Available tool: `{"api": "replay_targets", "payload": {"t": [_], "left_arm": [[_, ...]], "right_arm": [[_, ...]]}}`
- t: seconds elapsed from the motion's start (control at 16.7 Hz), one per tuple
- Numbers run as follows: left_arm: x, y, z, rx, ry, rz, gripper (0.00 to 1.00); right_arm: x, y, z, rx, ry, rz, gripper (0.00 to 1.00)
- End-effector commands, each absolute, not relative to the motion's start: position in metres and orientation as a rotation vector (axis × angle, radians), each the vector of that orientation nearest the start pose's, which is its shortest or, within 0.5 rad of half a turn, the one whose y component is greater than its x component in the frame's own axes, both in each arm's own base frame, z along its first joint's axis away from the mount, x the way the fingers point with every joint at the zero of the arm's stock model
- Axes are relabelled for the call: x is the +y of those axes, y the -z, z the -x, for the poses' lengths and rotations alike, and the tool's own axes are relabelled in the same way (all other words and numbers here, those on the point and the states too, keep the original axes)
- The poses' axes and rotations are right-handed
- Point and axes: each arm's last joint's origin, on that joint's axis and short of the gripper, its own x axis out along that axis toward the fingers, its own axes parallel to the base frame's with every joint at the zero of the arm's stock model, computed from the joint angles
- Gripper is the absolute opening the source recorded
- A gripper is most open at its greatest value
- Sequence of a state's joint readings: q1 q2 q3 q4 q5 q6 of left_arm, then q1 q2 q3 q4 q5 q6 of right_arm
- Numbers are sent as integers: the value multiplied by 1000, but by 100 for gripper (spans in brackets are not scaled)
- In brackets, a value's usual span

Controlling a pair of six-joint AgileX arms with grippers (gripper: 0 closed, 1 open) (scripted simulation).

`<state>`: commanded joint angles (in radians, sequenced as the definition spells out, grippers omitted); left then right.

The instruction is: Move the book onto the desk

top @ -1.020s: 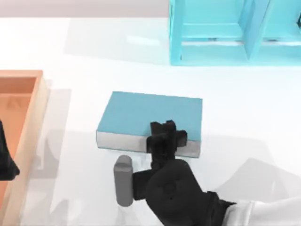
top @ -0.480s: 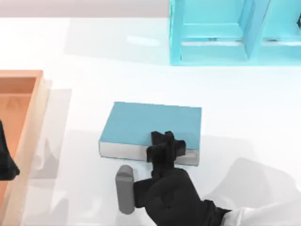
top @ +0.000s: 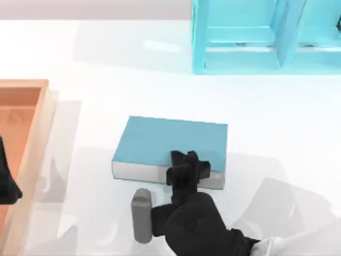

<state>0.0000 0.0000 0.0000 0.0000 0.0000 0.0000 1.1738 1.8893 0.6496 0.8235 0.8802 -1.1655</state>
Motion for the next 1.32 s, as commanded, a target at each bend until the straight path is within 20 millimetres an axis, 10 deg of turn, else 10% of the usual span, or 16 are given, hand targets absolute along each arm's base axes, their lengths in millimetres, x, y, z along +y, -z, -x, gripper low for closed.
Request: {"api": "replay_targets", "payload": {"t": [0.66, 1.32], "left_arm": [[-1, -160, -106, 0, 0, 0, 100], [-1, -160, -106, 0, 0, 0, 100]], "right_arm": [[291, -102, -146, 3, -405, 1515, 98], [292, -101, -143, 9, -411, 1518, 100]]}}
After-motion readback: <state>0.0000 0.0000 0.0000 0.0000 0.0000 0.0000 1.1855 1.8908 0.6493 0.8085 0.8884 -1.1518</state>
